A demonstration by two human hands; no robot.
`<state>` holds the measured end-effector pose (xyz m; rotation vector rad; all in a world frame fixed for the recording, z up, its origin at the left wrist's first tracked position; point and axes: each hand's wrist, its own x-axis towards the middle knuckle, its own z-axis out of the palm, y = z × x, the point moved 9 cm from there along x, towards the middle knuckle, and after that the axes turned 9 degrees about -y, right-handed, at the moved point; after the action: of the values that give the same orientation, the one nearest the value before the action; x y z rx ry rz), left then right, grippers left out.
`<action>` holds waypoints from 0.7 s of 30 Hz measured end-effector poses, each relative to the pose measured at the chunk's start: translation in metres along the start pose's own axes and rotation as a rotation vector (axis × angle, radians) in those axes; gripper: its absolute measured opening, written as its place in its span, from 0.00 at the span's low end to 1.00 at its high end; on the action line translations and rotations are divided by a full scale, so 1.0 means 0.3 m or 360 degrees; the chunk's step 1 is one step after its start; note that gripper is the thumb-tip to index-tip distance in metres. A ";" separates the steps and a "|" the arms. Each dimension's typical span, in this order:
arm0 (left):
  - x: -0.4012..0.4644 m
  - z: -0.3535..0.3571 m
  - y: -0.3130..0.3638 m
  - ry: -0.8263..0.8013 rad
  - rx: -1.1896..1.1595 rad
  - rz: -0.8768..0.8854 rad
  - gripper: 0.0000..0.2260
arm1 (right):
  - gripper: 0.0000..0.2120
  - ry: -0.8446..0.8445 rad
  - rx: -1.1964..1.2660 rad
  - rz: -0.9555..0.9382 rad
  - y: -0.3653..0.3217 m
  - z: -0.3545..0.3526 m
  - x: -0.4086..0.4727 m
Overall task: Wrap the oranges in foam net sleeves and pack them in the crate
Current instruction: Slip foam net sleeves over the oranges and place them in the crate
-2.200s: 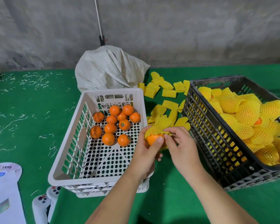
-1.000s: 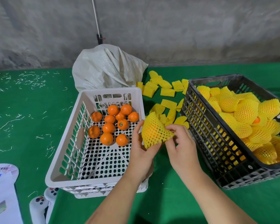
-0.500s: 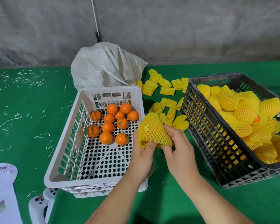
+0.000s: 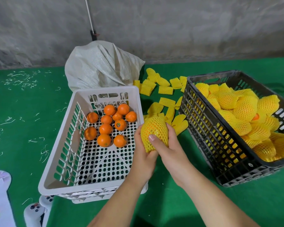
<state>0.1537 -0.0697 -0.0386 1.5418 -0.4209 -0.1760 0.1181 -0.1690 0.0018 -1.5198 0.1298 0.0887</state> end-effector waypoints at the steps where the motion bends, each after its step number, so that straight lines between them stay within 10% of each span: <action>1: 0.000 0.001 -0.002 -0.0010 0.0004 -0.0009 0.31 | 0.38 -0.0026 0.0012 0.0013 0.003 0.001 0.001; 13: 0.010 0.096 0.019 -0.0363 0.0364 -0.0061 0.34 | 0.35 0.0271 0.0247 -0.0108 0.022 -0.146 0.024; 21: 0.014 0.101 0.009 -0.0361 0.0658 -0.0108 0.25 | 0.36 0.0997 -0.0747 -0.0113 -0.249 -0.752 0.199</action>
<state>0.1459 -0.0992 -0.0361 1.9527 -0.6124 -0.3346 0.1808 -0.3994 0.0571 -1.9773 0.5863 -0.4475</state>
